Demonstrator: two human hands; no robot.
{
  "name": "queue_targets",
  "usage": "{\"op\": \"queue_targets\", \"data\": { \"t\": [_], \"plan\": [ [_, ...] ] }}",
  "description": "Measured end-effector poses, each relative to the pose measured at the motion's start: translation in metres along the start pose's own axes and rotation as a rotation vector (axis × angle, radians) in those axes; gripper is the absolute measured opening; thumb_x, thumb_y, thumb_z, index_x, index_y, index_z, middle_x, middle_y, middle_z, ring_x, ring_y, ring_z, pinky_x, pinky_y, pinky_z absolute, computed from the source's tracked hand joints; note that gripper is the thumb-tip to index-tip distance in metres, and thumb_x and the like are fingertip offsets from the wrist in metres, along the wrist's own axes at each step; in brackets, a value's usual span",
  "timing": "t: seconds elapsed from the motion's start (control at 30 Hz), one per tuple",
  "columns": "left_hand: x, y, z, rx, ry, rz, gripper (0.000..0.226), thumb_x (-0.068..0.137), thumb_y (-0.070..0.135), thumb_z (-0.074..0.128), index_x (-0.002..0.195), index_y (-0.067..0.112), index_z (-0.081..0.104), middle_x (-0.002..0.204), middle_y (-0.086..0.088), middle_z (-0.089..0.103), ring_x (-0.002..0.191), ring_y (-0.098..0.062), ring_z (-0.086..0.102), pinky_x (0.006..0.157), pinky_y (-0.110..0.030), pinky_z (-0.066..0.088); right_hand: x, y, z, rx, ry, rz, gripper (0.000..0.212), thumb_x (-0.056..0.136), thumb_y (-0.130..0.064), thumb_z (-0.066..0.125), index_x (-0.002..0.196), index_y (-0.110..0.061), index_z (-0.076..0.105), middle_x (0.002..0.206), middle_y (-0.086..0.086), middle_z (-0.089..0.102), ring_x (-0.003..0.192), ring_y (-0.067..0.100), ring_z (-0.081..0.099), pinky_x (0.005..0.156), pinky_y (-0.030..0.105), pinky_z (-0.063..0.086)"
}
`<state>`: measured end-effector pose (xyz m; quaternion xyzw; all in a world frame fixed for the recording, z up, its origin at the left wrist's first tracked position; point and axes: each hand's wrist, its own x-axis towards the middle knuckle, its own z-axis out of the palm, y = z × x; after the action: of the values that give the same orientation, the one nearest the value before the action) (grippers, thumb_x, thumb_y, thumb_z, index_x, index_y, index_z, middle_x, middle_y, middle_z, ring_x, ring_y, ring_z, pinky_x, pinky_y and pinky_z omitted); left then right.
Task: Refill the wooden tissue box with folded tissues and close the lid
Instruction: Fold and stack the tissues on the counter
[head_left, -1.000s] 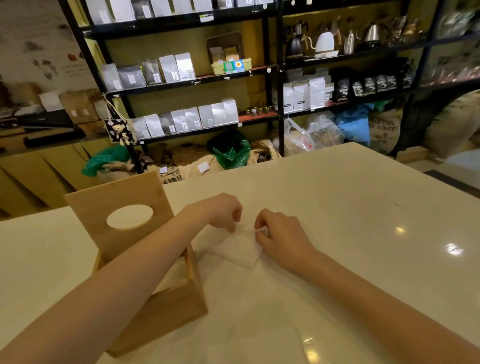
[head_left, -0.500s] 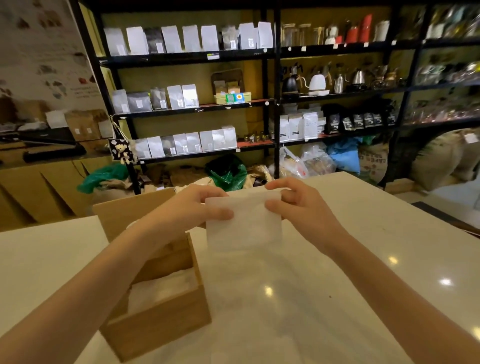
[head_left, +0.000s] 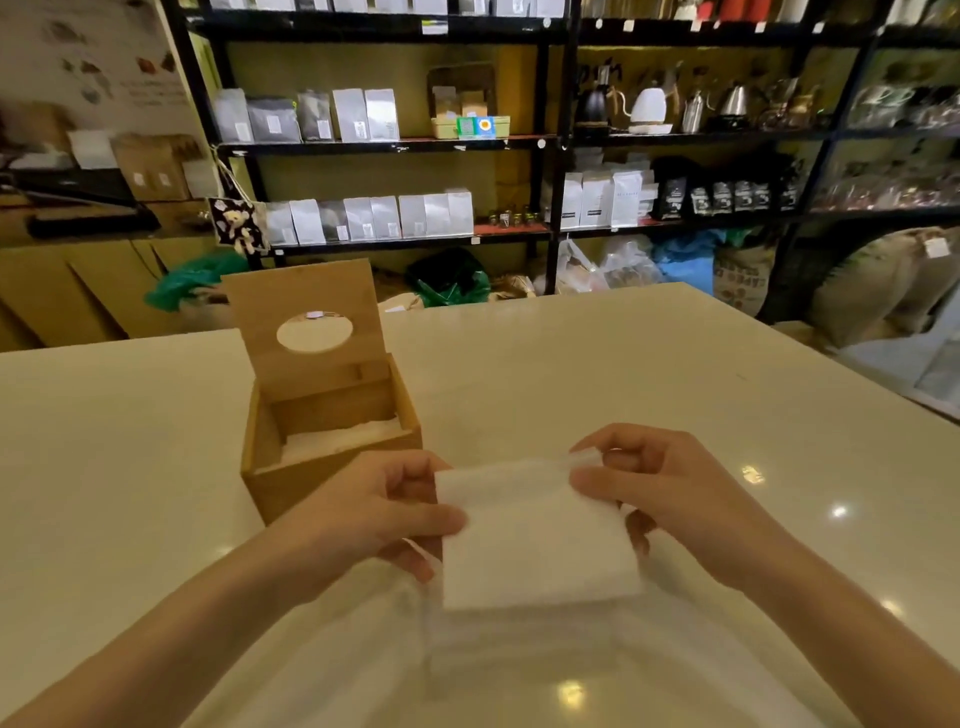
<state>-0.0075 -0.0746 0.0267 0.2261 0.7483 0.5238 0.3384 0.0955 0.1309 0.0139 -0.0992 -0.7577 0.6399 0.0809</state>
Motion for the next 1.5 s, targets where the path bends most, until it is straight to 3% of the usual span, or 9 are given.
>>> {"op": "queue_targets", "data": {
  "t": [0.33,0.43,0.53,0.73,0.87,0.97,1.23,1.4,1.5],
  "plan": [
    [-0.007,-0.031,0.006,0.105,0.082,-0.015,0.01,0.078,0.002,0.066,0.087,0.005,0.065,0.062,-0.001,0.069,0.045,-0.009,0.06,0.037,-0.018,0.045,-0.008,0.034,0.022,-0.104,0.046,0.033,0.009,0.078,-0.002,0.062,0.082,-0.01,0.067,0.065,0.016,0.051,0.049,0.018,0.047,0.046,0.026,0.037],
    [-0.009,-0.035,0.011,0.284,0.147,0.015,0.013,0.076,0.008,0.069,0.085,0.016,0.064,0.076,-0.001,0.067,0.043,-0.007,0.06,0.039,-0.018,0.045,-0.009,0.039,0.028,-0.286,0.093,-0.039,0.01,0.077,-0.007,0.064,0.081,-0.016,0.066,0.061,-0.001,0.057,0.056,0.01,0.051,0.058,0.029,0.043],
    [-0.008,-0.039,0.015,0.588,0.223,0.104,0.026,0.074,0.021,0.072,0.089,0.032,0.054,0.091,0.011,0.058,0.06,-0.008,0.057,0.055,-0.019,0.046,-0.013,0.041,0.029,-0.696,0.136,-0.145,0.018,0.079,-0.021,0.065,0.097,-0.025,0.061,0.079,-0.017,0.055,0.064,-0.002,0.045,0.062,0.021,0.038],
    [-0.005,-0.046,0.008,0.75,0.275,0.355,0.041,0.085,0.038,0.054,0.125,0.032,0.047,0.121,0.013,0.043,0.1,-0.006,0.05,0.085,-0.023,0.045,-0.021,0.039,0.02,-1.053,0.048,-0.347,0.05,0.091,-0.042,0.03,0.139,-0.029,0.033,0.147,-0.012,0.033,0.135,0.011,0.02,0.107,0.025,0.019],
    [0.002,-0.06,0.009,0.971,0.139,0.404,0.077,0.076,0.072,0.02,0.139,0.03,0.032,0.147,0.013,0.03,0.135,-0.003,0.02,0.111,-0.023,0.019,-0.019,0.041,0.018,-1.166,-0.144,-0.233,0.061,0.088,-0.045,0.015,0.146,-0.028,0.018,0.156,-0.011,0.013,0.143,0.008,0.002,0.112,0.024,0.0],
    [0.005,-0.065,0.01,1.032,0.09,0.349,0.098,0.06,0.081,0.012,0.141,0.029,0.03,0.152,0.013,0.022,0.141,-0.005,0.008,0.115,-0.026,0.012,-0.018,0.043,0.017,-1.218,-0.2,-0.225,0.06,0.088,-0.047,0.02,0.145,-0.027,0.023,0.157,-0.008,0.013,0.143,0.01,-0.001,0.113,0.027,-0.004],
    [0.003,-0.057,0.018,0.904,0.149,0.417,0.035,0.086,0.037,0.055,0.119,0.024,0.054,0.137,0.01,0.043,0.133,-0.005,0.027,0.101,-0.014,0.02,-0.017,0.045,0.02,-1.092,-0.108,-0.369,0.029,0.09,-0.03,0.047,0.115,-0.017,0.055,0.127,-0.005,0.053,0.128,0.013,0.03,0.104,0.022,0.018],
    [-0.003,-0.049,0.02,0.778,0.158,0.359,0.008,0.083,0.026,0.062,0.087,0.028,0.055,0.108,0.01,0.061,0.101,-0.007,0.052,0.078,-0.019,0.039,-0.014,0.035,0.021,-0.838,-0.148,-0.249,0.013,0.078,-0.025,0.052,0.09,-0.022,0.056,0.1,-0.003,0.061,0.098,0.011,0.048,0.085,0.029,0.042],
    [-0.008,-0.041,0.013,0.609,0.178,0.289,0.008,0.08,0.023,0.064,0.085,0.027,0.059,0.086,0.011,0.064,0.078,-0.006,0.058,0.062,-0.017,0.043,-0.008,0.021,0.022,-0.686,-0.166,-0.199,0.011,0.08,-0.014,0.057,0.086,-0.024,0.056,0.083,-0.012,0.06,0.074,-0.001,0.052,0.066,0.016,0.042]
  ]
}}
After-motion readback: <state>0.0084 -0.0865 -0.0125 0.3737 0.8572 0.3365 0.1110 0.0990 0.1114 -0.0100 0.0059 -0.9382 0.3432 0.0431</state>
